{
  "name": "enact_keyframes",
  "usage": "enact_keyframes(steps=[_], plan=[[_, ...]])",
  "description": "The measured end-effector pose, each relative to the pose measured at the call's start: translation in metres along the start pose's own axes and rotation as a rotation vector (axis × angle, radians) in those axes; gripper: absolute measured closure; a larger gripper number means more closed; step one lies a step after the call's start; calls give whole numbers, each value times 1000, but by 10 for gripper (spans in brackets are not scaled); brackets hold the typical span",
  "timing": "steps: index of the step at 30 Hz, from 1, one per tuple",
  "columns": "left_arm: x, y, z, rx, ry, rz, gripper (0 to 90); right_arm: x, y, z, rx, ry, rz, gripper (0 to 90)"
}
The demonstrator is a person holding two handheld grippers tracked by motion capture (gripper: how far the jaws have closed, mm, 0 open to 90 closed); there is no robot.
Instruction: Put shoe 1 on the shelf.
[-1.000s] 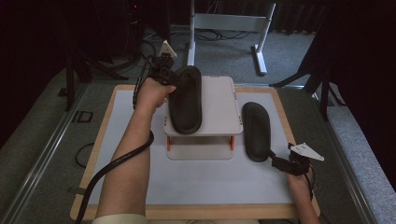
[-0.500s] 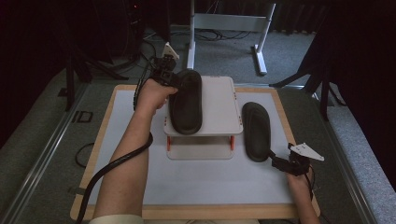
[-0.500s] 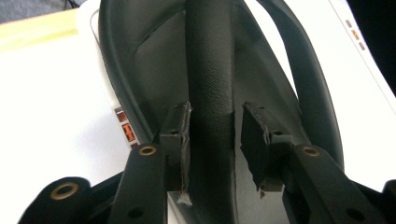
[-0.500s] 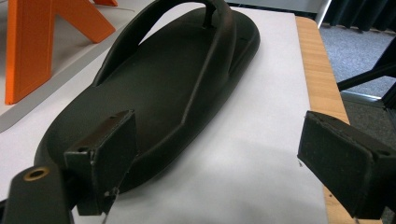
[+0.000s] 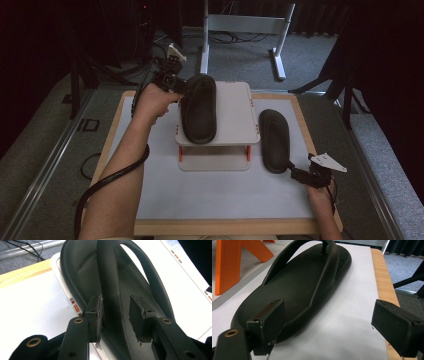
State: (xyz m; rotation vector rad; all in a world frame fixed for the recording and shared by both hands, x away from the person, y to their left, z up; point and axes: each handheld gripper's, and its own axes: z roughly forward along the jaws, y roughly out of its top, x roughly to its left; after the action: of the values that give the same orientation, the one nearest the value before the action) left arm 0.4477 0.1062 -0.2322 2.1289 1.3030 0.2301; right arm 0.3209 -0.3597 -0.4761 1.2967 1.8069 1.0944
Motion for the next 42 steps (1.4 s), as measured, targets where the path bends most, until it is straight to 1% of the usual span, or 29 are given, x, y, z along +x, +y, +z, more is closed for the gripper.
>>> enact_keyframes(steps=[5, 7, 9, 12, 13, 15, 16, 17, 19, 20, 21, 22, 23, 25, 26, 27, 28, 29, 30, 31, 32, 33, 34, 35, 36, 37, 39, 41, 42], plan=[[4, -8, -8, -17, 6, 36, 618, 0, 0, 0, 4, 1, -2, 114], [6, -12, -10, -28, -7, 46, 618, 0, 0, 0, 3, 3, -2, 114], [9, -17, -12, -48, -34, 60, 618, 0, 0, 0, 3, 3, 0, 114], [15, -24, -11, -74, -24, 61, 619, 1, 0, 0, -2, 3, -1, 114], [17, -27, -11, -91, -30, 72, 619, 0, 0, 0, -2, 4, 0, 114], [19, -32, -12, -115, -18, 81, 619, 0, 0, 0, -2, 3, 0, 114], [21, -34, -12, -119, -18, 89, 619, 0, 0, 0, -5, 4, 1, 114], [23, -37, -12, -122, -12, 82, 620, 0, 0, 0, -3, 4, 1, 114], [26, -42, -11, -137, -2, 91, 620, 0, 0, 0, -3, 6, 1, 114], [27, -44, -11, -149, 1, 92, 620, 0, 0, 0, -3, 6, 1, 114], [30, -51, -13, -183, -4, 100, 619, 0, 0, 0, -3, 8, 1, 114], [30, -51, -13, -183, -4, 100, 620, 0, 0, 0, -3, 8, 1, 114], [33, -55, -13, -210, -11, 90, 620, 0, 0, 0, -3, 10, 0, 114], [37, -63, -13, -233, -24, 89, 620, 0, 0, 0, -3, 11, -1, 114], [38, -65, -12, -234, -25, 90, 620, 0, 0, 0, -3, 11, -1, 114], [40, -72, -10, -243, -12, 103, 620, 1, 0, 0, -1, 8, -7, 114], [40, -72, -10, -243, -12, 103, 620, 1, 0, 0, -1, 8, -7, 114], [42, -77, -9, -250, -18, 109, 620, 1, 0, 0, -3, 6, -8, 114], [43, -81, -8, -259, -14, 109, 620, 1, 0, 0, -3, 7, -7, 114], [46, -86, -7, -270, -33, 106, 620, 1, 0, 0, -3, 8, -4, 114], [46, -86, -7, -270, -33, 106, 620, 1, 0, 0, -3, 8, -4, 114], [50, -93, -5, -282, -37, 92, 620, 1, 0, 0, -2, 9, -5, 114], [50, -93, -5, -282, -37, 92, 620, 1, 0, 0, -2, 9, -5, 114], [53, -97, -3, -289, -50, 81, 620, 1, 0, 0, -1, 9, -5, 114], [54, -100, -2, -292, -42, 82, 620, 1, 0, 0, 0, 9, -5, 114], [55, -103, -1, -279, -38, 79, 620, 1, 0, 0, -3, 9, -7, 114], [57, -110, 1, -288, -29, 80, 620, 1, 0, 0, -3, 10, -6, 114], [60, -116, 2, -297, -33, 74, 620, 1, 0, 0, -3, 9, -7, 114], [61, -119, 2, -298, -25, 69, 620, 1, 0, 0, -3, 9, -7, 114]])
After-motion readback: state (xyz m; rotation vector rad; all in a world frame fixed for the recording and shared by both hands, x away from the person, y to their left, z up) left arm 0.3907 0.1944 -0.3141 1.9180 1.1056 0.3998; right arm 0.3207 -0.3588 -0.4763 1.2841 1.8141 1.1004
